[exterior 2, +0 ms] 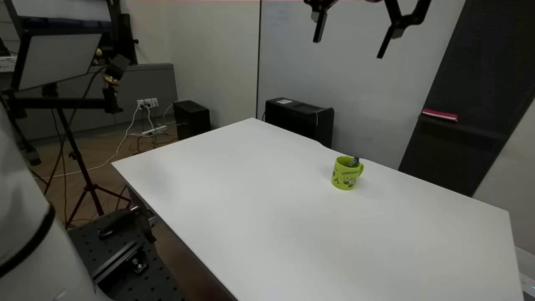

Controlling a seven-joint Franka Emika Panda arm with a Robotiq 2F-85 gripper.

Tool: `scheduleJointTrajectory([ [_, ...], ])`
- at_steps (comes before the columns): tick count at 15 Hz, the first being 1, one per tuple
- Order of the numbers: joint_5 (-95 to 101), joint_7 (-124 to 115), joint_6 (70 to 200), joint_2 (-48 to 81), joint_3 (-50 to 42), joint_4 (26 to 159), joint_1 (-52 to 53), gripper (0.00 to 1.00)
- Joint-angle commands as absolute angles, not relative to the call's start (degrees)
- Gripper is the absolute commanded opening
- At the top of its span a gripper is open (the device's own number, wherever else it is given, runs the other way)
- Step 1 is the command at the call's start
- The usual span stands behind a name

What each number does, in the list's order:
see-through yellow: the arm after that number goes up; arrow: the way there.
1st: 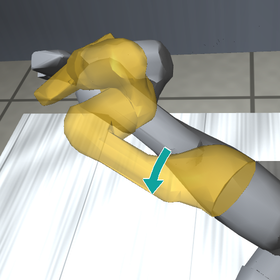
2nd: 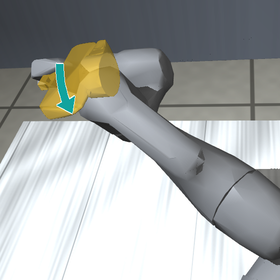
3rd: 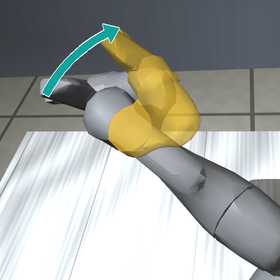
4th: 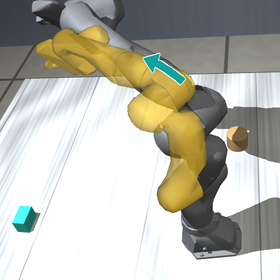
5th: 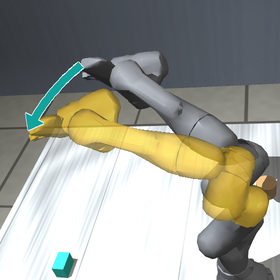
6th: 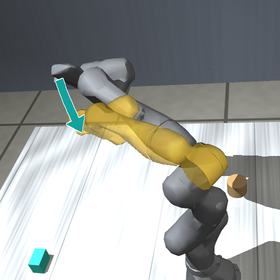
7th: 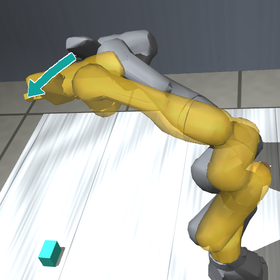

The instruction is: Take the marker from the cup and put it on the table

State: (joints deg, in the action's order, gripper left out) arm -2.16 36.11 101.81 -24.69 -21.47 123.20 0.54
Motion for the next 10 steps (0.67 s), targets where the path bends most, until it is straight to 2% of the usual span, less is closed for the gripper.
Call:
scheduleJointTrajectory([
  [1,-3.0,36.9,101.7,-24.3,-19.8,123.1,-1.6,1.00],
  [10,-3.1,37.6,101.3,-23.7,-20.1,122.4,-1.5,1.00],
])
